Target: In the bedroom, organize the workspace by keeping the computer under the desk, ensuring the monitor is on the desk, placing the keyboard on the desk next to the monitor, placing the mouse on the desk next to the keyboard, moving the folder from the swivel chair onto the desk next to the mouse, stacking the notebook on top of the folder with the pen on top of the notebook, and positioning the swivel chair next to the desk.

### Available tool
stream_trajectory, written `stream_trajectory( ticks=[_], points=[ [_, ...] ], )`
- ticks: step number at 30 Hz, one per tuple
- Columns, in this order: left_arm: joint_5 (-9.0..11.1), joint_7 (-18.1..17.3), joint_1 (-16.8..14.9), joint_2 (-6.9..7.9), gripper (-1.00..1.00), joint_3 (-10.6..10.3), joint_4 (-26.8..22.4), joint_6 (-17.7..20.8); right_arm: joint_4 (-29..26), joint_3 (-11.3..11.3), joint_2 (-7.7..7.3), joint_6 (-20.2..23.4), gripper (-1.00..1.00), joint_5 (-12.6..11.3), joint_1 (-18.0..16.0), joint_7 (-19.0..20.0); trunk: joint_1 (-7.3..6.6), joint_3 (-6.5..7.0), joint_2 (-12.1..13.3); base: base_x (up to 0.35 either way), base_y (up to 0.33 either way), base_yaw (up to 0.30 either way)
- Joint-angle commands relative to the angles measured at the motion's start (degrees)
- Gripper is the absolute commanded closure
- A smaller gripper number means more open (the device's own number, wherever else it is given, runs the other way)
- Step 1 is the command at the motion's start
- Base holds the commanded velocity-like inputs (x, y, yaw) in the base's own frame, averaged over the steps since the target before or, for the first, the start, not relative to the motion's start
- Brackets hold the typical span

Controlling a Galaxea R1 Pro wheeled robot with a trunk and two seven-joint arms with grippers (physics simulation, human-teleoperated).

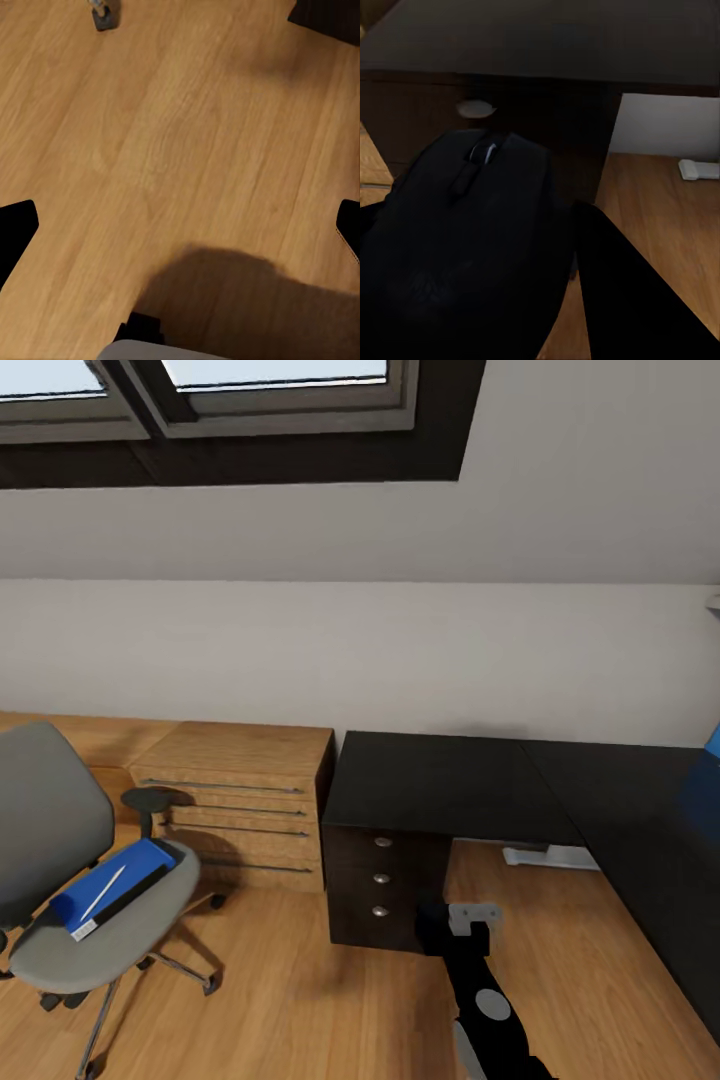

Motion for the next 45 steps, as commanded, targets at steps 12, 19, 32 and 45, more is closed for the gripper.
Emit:
stream_trajectory(
  ticks=[12, 19, 32, 45],
  points=[
    [-0.1, 0.1, 0.0, -0.08, -1.0, 0.2, 0.0, -0.2, -10.2, 0.2, 5.67, 20.9, 1.0, -0.4, -1.9, -15.8, 0.04, -0.06, 0.0, 0.259, 0.0, 0.0],
    [-0.1, 0.1, 0.0, -0.18, -1.0, 0.1, 0.0, -0.3, -10.4, 0.4, 5.67, 22.4, 1.0, -0.5, -2.1, -17.9, 0.04, -0.06, 0.0, 0.028, 0.0, 0.0],
    [0.0, 0.3, 0.0, -0.68, -1.0, 0.1, 0.0, -4.5, -10.3, -0.1, 5.67, 21.2, 1.0, -0.4, -2.1, -7.1, -1.72, 1.37, 3.2, 0.002, 0.0, 0.0],
    [0.0, 0.4, 0.0, -0.98, -1.0, 0.1, 0.1, -4.6, -10.2, 0.2, 5.67, 20.4, 1.0, -0.5, -2.1, -6.4, -4.57, 3.71, 8.4, 0.0, 0.0, 0.0]
  ],
)
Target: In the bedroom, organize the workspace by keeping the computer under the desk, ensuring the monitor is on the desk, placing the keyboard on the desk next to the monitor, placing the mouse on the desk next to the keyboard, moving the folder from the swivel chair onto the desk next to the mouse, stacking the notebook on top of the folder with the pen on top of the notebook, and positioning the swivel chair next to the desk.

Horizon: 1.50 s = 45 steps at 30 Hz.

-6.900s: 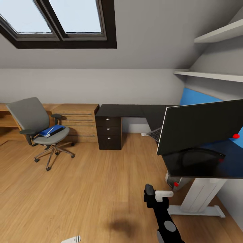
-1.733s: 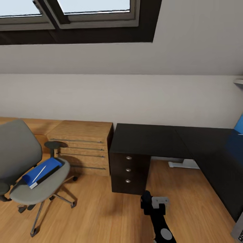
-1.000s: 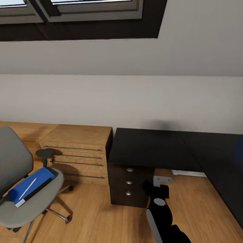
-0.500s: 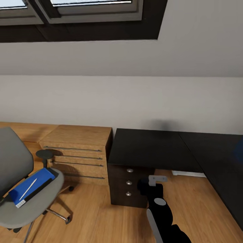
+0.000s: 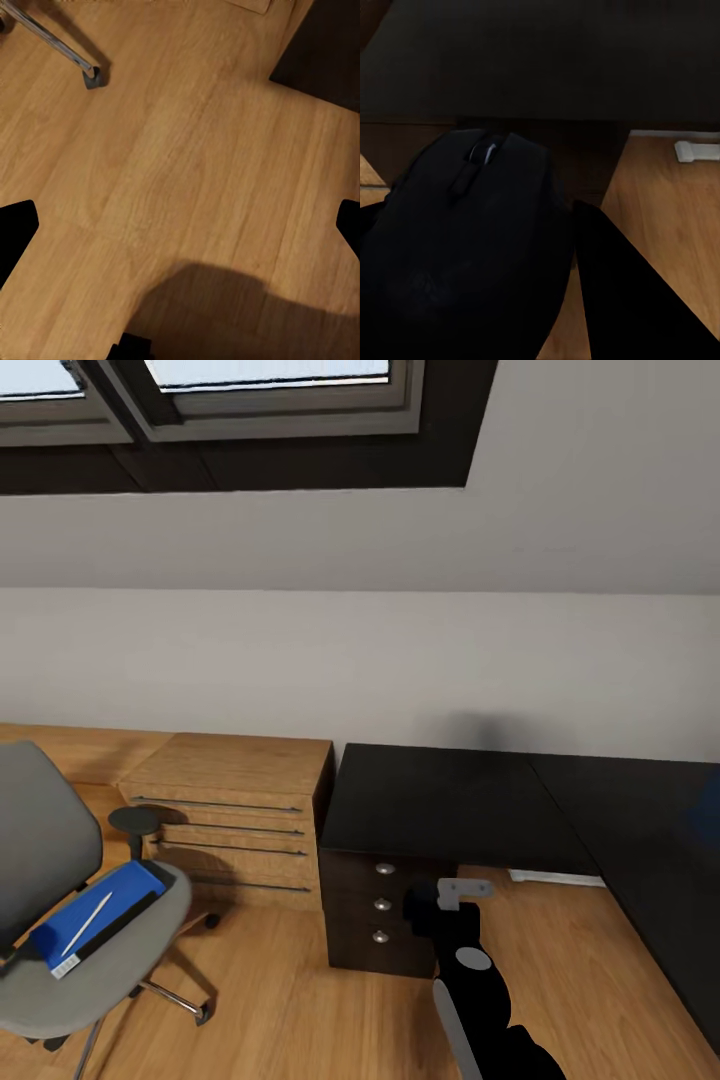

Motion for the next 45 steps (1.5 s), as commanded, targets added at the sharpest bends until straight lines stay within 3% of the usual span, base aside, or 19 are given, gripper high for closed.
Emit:
stream_trajectory(
  ticks=[1, 13, 27, 31, 36, 45],
  points=[
    [-0.1, 0.1, 0.0, -0.01, -1.0, 0.1, 0.0, -0.2, -0.1, 0.1, 0.0, 0.2, 1.0, -0.5, 0.0, -0.5, -0.22, 0.12, 0.4, 0.0, 0.0, 0.0],
    [-0.1, 0.1, 0.0, 0.0, -1.0, 0.1, 0.0, -0.2, 0.4, 0.1, 0.0, 0.2, 1.0, -0.4, 0.0, 6.1, -2.86, 2.27, 5.2, 0.0, 0.0, 0.0],
    [-0.1, 0.1, 0.0, -0.07, -1.0, 0.1, 0.0, -0.2, 0.7, 0.0, 0.0, 0.1, 1.0, -0.3, 0.0, 6.2, -5.93, 4.79, 10.8, 0.0, 0.0, 0.0],
    [-0.2, -0.1, 0.0, -0.19, -1.0, 0.0, 0.0, -0.2, 0.8, 0.0, 0.0, 0.2, 1.0, -0.4, 0.0, 6.2, -5.93, 4.79, 10.8, 0.0, 0.0, 0.0],
    [-0.2, -0.2, 0.0, -1.15, -1.0, -2.2, 0.2, -0.2, 0.8, 0.1, 0.0, 0.0, 1.0, -0.5, 0.0, 6.3, -5.93, 4.79, 10.8, 0.0, 0.0, 0.0],
    [-0.1, 0.0, 0.0, -1.14, -1.0, -2.8, 0.2, -0.2, 0.8, 0.1, 0.0, 0.0, 1.0, -0.5, 0.0, 6.3, -5.93, 4.79, 10.8, 0.115, 0.0, 0.0]
  ],
)
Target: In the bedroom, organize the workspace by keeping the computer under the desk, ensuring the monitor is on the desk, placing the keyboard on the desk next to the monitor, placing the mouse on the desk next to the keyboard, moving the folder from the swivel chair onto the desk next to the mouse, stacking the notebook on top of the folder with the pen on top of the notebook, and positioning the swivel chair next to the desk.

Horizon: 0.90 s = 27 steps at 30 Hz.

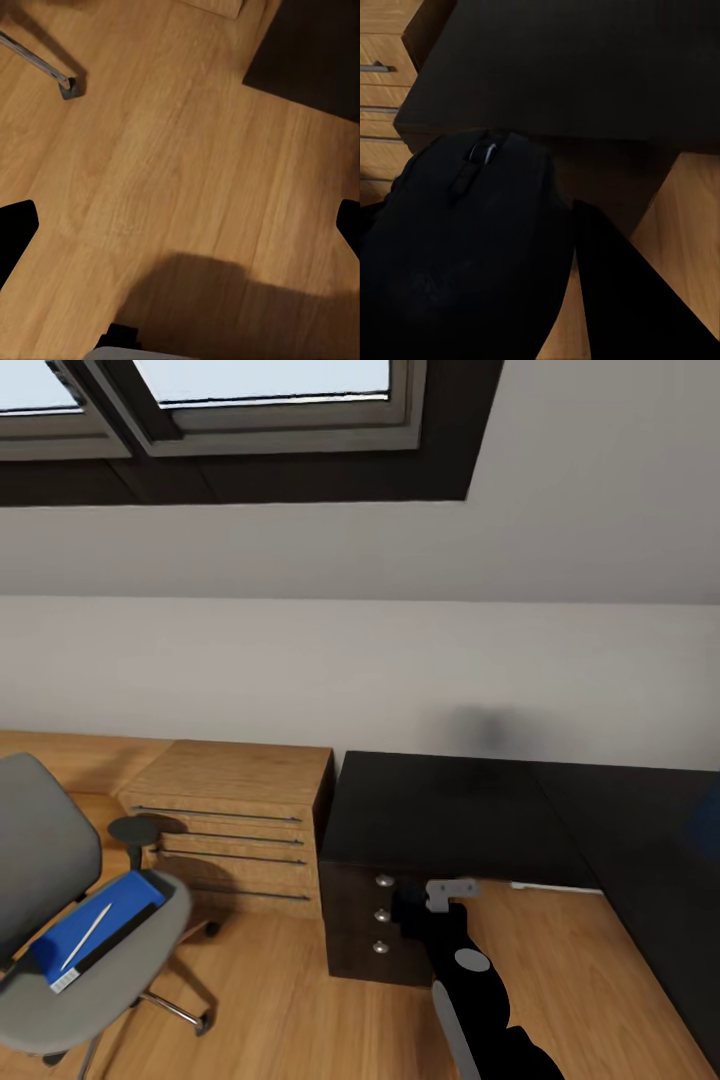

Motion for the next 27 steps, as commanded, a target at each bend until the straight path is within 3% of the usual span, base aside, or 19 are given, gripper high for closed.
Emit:
stream_trajectory(
  ticks=[1, 17, 24, 27],
  points=[
    [0.3, 0.1, 0.0, 0.0, -1.0, -0.1, 0.0, -0.2, -0.1, 0.1, 0.0, 0.2, 1.0, -0.5, -0.1, -0.6, 0.04, -0.08, -0.1, 0.305, 0.0, 0.0],
    [0.3, 0.1, 0.0, -0.08, -1.0, -0.2, 0.0, -0.2, -0.1, 0.1, 0.0, 0.2, 1.0, -0.5, 0.0, -0.6, 0.04, -0.08, -0.1, 0.31, 0.0, 0.0],
    [0.3, 0.1, 0.0, -0.08, -1.0, -0.2, 0.0, -0.2, -0.1, 0.3, 0.0, 0.3, 1.0, -0.5, 0.0, -0.5, 0.04, -0.08, -0.1, 0.099, 0.0, 0.0],
    [0.3, 0.1, 0.0, -0.08, -1.0, -0.2, 0.0, -0.2, -0.1, 1.8, 0.0, 0.3, 1.0, -0.5, 0.0, -0.5, 0.04, -0.08, -0.1, 0.015, 0.0, 0.0]
  ],
)
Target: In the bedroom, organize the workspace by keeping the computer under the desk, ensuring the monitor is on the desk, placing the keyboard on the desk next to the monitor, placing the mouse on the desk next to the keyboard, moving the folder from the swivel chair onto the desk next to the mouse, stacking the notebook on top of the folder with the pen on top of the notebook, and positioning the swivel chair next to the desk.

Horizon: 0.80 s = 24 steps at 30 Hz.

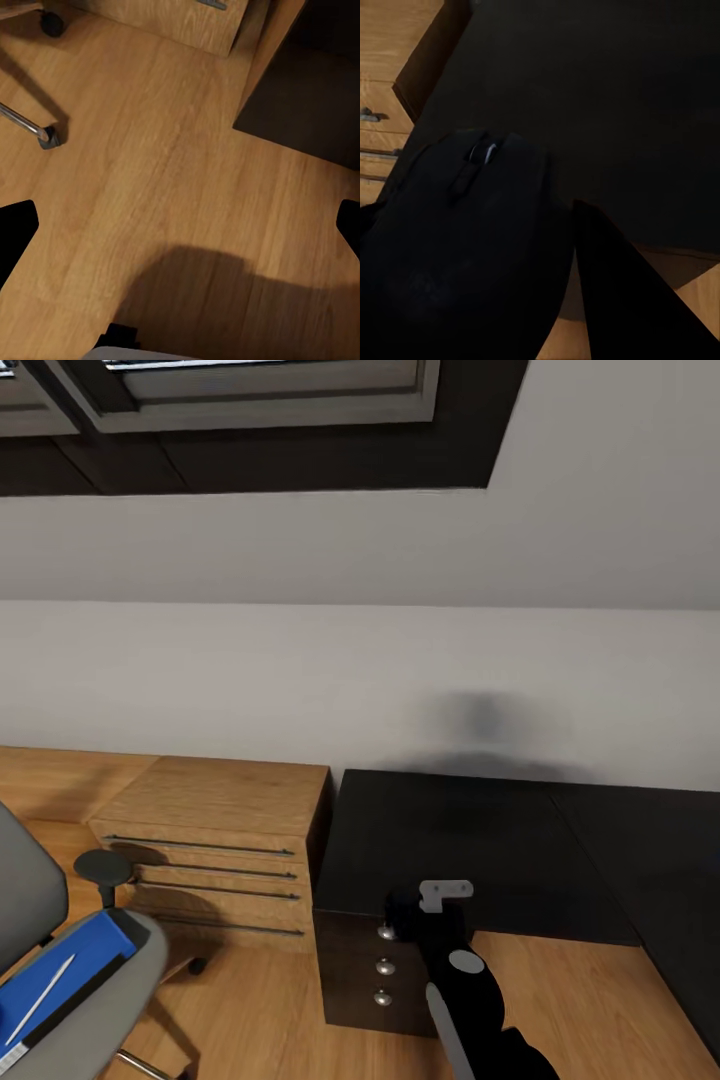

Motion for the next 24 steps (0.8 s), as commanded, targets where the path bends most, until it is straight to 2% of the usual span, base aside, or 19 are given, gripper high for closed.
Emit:
stream_trajectory(
  ticks=[1, 5, 16, 24],
  points=[
    [0.3, 0.1, 0.0, 0.0, -1.0, -0.1, 0.0, -0.2, 0.0, 0.9, 0.0, 0.2, 1.0, -0.5, -0.1, -0.6, 0.01, -0.09, -0.1, 0.005, 0.0, 0.035],
    [0.3, 0.0, 0.0, 0.0, -1.0, -0.2, 0.0, -0.2, 0.0, 1.7, 0.0, 0.2, 1.0, -0.5, -0.1, -0.7, 0.01, -0.3, -0.1, 0.002, 0.0, 0.14],
    [0.3, 0.1, 0.0, 0.0, -1.0, -0.2, 0.0, -0.3, 0.0, 1.7, 0.0, 0.2, 1.0, -0.4, -0.1, -0.8, 0.01, -1.06, -0.1, 0.01, 0.0, 0.184],
    [0.3, 0.1, 0.0, 0.0, -1.0, -0.2, 0.0, -0.3, 0.0, 1.8, 0.0, 0.2, 1.0, -0.4, 0.0, -0.8, 0.01, -1.59, -0.1, 0.241, 0.0, 0.182]
  ],
)
